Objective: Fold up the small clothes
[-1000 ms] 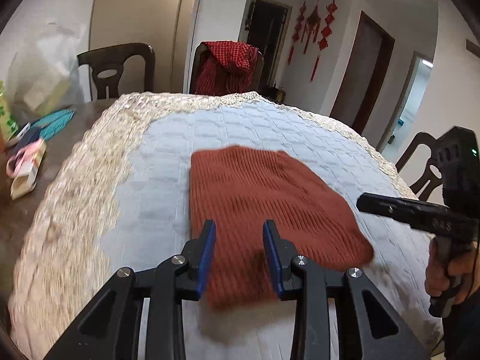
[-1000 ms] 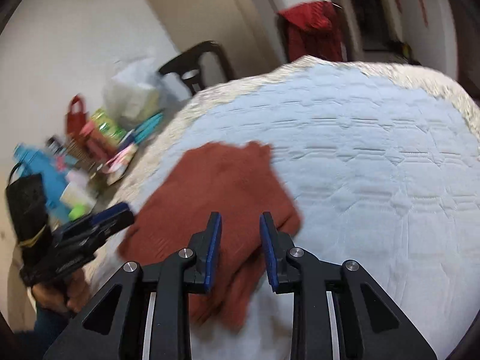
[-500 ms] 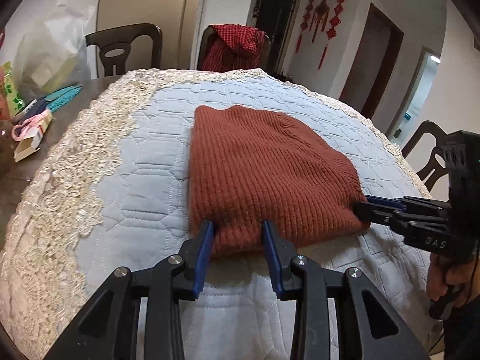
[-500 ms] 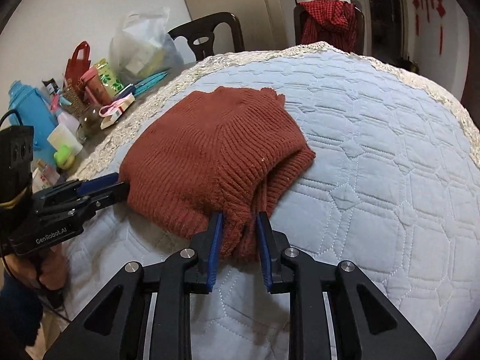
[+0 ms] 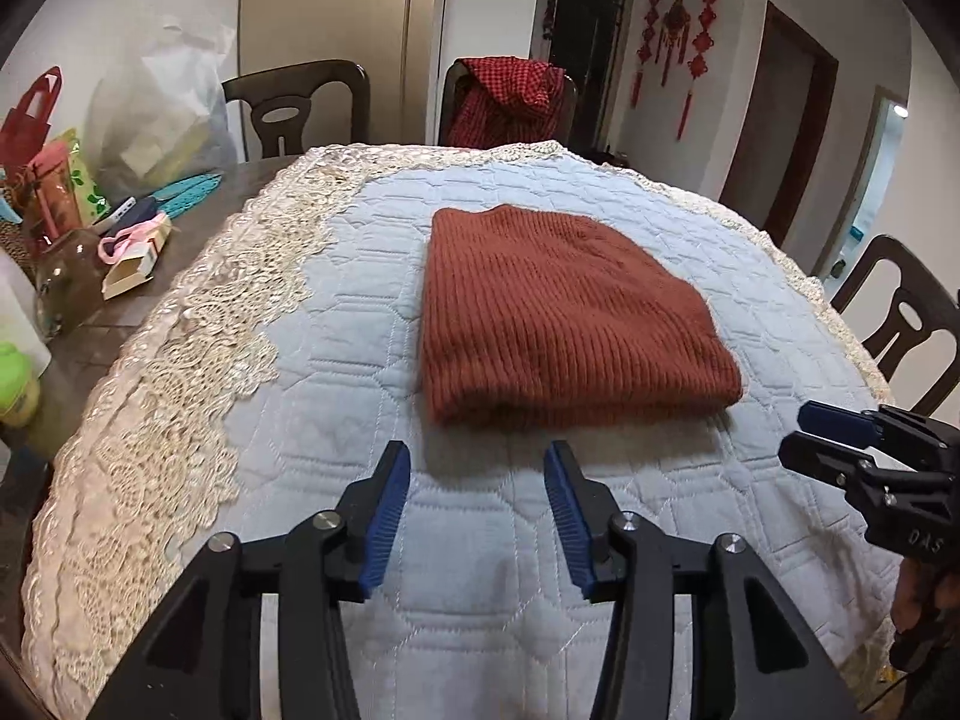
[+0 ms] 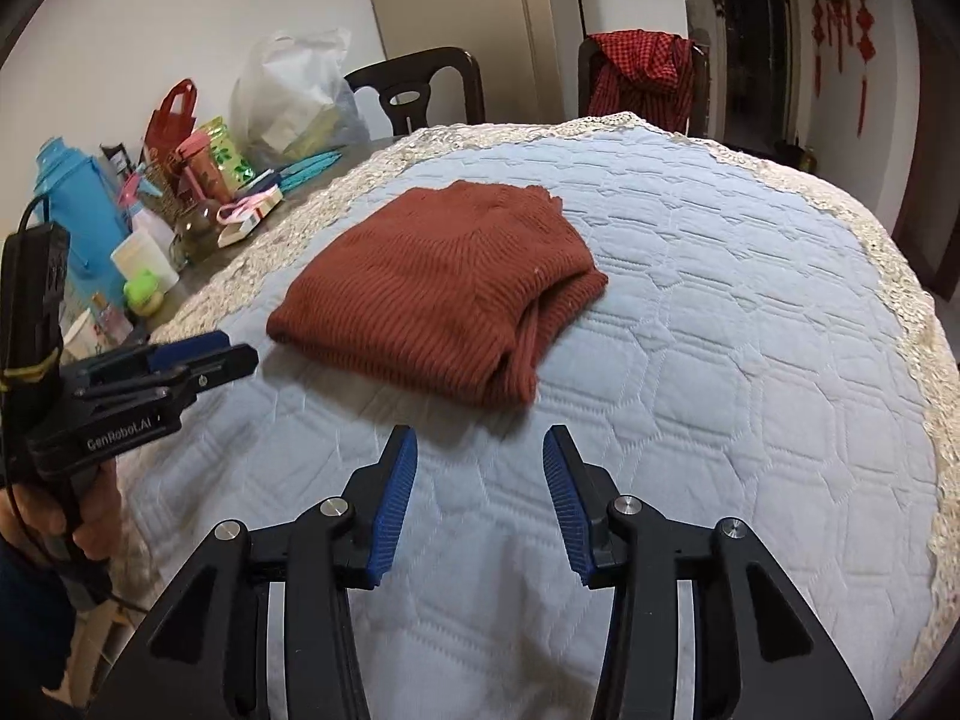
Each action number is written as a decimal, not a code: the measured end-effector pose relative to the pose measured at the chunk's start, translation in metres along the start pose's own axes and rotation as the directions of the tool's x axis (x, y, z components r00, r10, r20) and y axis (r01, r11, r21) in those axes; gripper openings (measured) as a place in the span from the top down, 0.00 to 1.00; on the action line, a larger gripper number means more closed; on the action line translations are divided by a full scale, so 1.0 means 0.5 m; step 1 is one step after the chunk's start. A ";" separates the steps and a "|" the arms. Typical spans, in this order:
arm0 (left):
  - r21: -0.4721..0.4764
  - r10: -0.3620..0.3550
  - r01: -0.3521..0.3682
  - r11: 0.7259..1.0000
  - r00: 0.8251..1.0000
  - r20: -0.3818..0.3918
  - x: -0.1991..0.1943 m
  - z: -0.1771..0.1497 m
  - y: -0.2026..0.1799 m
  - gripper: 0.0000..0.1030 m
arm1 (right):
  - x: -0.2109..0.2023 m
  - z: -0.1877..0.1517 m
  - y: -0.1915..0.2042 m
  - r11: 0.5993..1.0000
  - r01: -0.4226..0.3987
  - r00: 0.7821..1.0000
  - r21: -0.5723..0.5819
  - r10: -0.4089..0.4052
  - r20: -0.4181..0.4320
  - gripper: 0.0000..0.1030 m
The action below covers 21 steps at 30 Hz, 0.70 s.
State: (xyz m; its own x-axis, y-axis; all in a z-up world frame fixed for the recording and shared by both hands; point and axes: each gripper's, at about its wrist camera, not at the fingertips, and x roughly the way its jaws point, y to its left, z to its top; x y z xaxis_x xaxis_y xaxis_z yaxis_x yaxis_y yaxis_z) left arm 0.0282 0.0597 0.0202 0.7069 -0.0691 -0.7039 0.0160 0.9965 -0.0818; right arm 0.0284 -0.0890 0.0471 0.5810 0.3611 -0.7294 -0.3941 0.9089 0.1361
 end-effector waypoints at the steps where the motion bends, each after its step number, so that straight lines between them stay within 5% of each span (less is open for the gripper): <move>1: 0.004 0.009 -0.009 1.000 1.000 -0.004 0.001 -0.003 0.000 0.50 | 0.001 -0.005 0.003 1.000 0.012 1.000 -0.008 -0.012 -0.004 0.56; 10: 0.032 0.064 -0.062 0.998 0.995 -0.072 0.042 -0.024 0.005 0.50 | 0.045 -0.033 -0.006 0.998 0.069 0.996 -0.009 -0.070 -0.055 0.56; 21: 0.048 0.084 -0.081 0.996 0.995 -0.058 0.044 -0.035 -0.012 0.40 | 0.062 -0.034 0.003 0.994 0.104 0.992 -0.045 -0.107 -0.062 0.51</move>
State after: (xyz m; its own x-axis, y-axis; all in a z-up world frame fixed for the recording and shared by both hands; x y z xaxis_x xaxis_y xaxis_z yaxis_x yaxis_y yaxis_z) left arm 0.0315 0.0512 -0.0072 0.6636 0.0121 -0.7480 -0.0078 0.9999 0.0092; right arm 0.0334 -0.0799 0.0134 0.5746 0.2485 -0.7798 -0.3634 0.9312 0.0290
